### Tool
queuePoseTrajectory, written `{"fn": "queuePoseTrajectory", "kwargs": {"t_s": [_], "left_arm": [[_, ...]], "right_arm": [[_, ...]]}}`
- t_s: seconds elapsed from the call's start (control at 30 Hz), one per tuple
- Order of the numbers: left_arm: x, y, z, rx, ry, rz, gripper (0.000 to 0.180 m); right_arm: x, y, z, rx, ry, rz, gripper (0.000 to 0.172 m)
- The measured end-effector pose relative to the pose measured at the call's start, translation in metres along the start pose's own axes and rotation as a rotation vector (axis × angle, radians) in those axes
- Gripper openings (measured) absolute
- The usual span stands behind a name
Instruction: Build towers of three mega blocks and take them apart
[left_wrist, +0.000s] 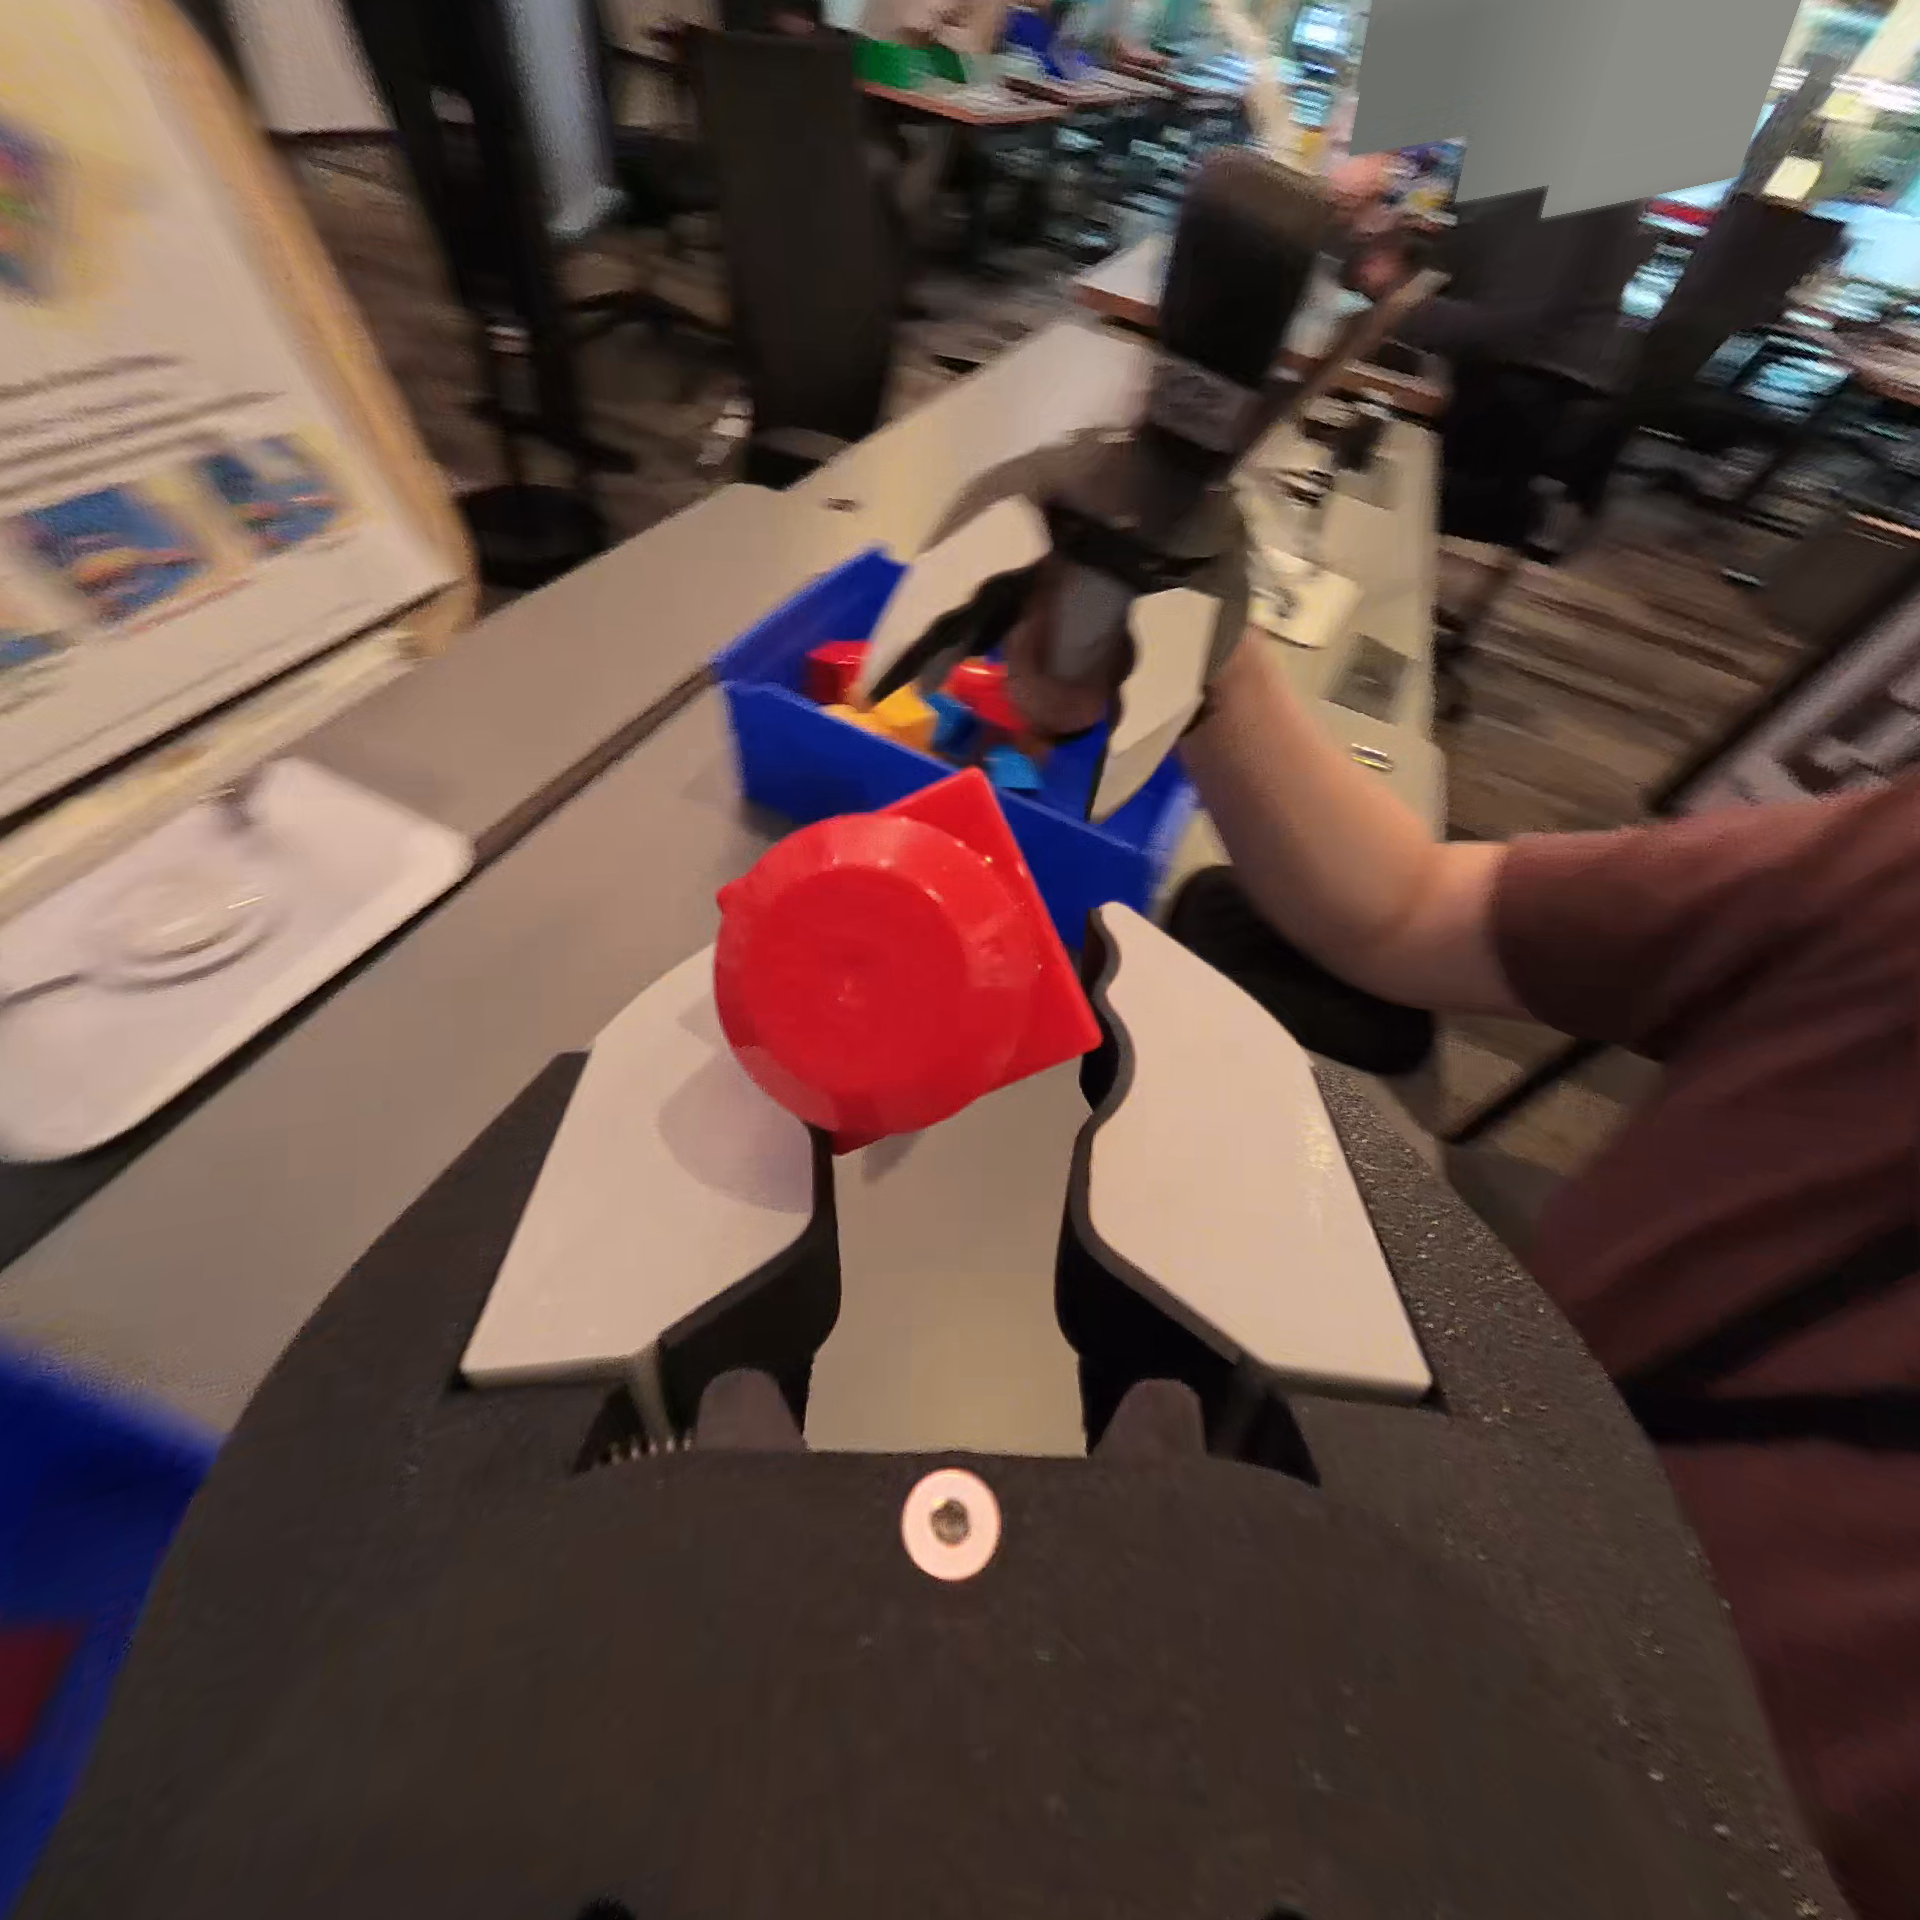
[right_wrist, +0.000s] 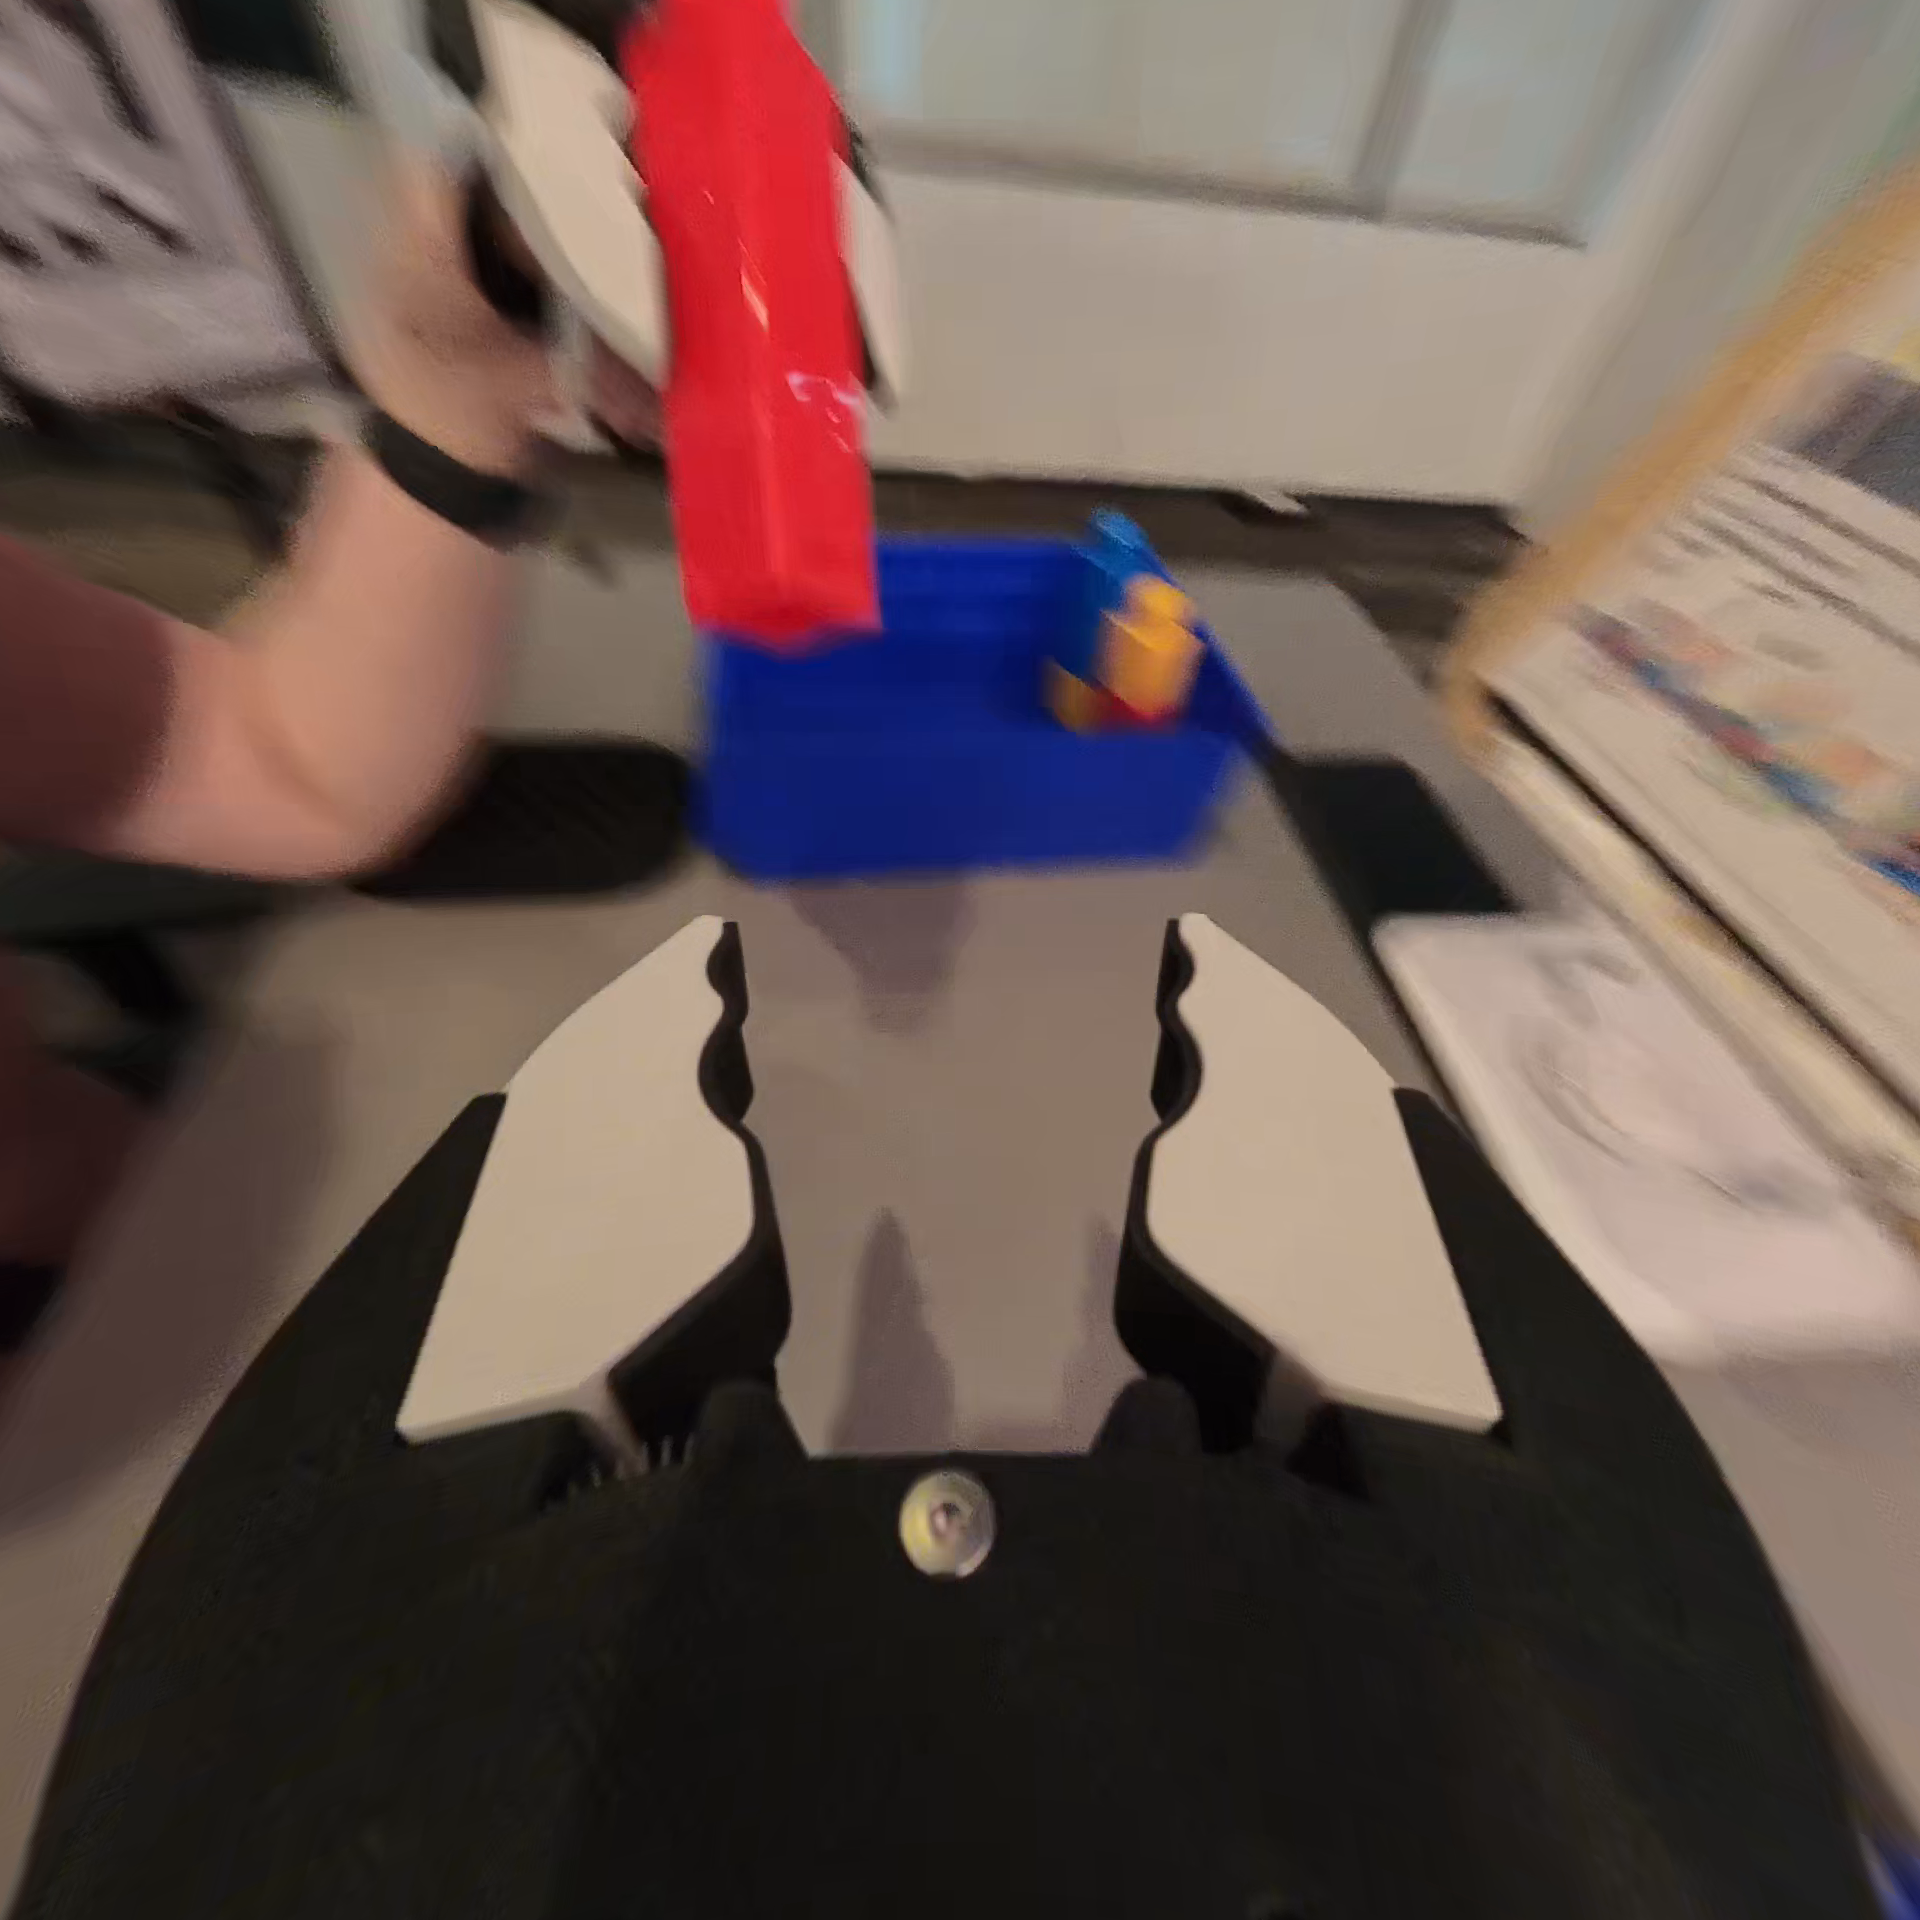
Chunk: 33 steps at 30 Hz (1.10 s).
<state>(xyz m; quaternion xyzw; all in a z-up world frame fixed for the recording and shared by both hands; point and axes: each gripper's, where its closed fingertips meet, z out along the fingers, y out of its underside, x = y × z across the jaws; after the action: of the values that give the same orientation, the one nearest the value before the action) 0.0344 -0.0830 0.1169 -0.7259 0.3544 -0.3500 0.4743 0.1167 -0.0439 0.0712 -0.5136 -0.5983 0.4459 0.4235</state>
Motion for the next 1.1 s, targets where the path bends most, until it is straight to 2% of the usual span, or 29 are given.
{"fn": "queuePoseTrajectory", "kwargs": {"t_s": [0.07,0.17,0.2,0.27,0.3,0.43,0.5,0.53,0.73,0.83,0.9,0.93,1.0,1.07,1.1], "left_arm": [[0.026,0.003,0.018,-0.039,0.106,0.023,0.047],[0.035,0.006,0.034,-0.066,0.109,0.066,0.047],[0.040,0.007,0.037,-0.073,0.130,0.075,0.047],[0.048,0.009,0.043,-0.075,0.186,0.078,0.046],[0.050,0.007,0.045,-0.062,0.199,0.076,0.046],[0.041,-0.005,0.051,0.058,0.232,-0.037,0.044],[0.031,0.003,0.058,0.019,0.219,-0.095,0.041],[0.028,0.008,0.061,-0.007,0.215,-0.102,0.041],[0.021,-0.001,0.070,0.056,0.188,-0.062,0.040],[0.020,-0.006,0.070,0.086,0.186,-0.067,0.041],[0.012,-0.033,0.044,0.273,0.187,-0.121,0.040],[0.009,-0.039,0.029,0.313,0.206,-0.141,0.041],[0.001,-0.035,0.012,0.281,0.182,-0.129,0.040],[-0.004,-0.026,0.010,0.213,0.115,-0.087,0.040],[0.000,-0.020,0.014,0.164,0.124,-0.075,0.041]], "right_arm": [[-0.034,-0.015,0.021,0.077,-0.199,0.098,0.078],[-0.066,-0.020,0.033,0.101,-0.404,0.205,0.076],[-0.071,-0.018,0.036,0.084,-0.430,0.212,0.067],[-0.072,-0.010,0.043,0.039,-0.436,0.212,0.039],[-0.071,-0.008,0.046,0.034,-0.430,0.214,0.036],[-0.056,-0.013,0.054,0.106,-0.338,0.194,0.036],[-0.046,-0.012,0.056,0.112,-0.271,0.202,0.036],[-0.043,-0.012,0.057,0.112,-0.254,0.205,0.036],[-0.035,-0.010,0.052,0.107,-0.233,0.242,0.036],[-0.036,0.000,0.049,0.025,-0.234,0.233,0.035],[-0.030,0.019,0.046,-0.112,-0.166,0.167,0.035],[-0.026,0.021,0.041,-0.136,-0.137,0.150,0.036],[-0.009,0.017,0.015,-0.157,-0.051,0.161,0.036],[0.031,0.035,-0.036,-0.261,0.177,0.184,0.036],[0.056,0.055,-0.071,-0.340,0.325,0.216,0.036]]}}
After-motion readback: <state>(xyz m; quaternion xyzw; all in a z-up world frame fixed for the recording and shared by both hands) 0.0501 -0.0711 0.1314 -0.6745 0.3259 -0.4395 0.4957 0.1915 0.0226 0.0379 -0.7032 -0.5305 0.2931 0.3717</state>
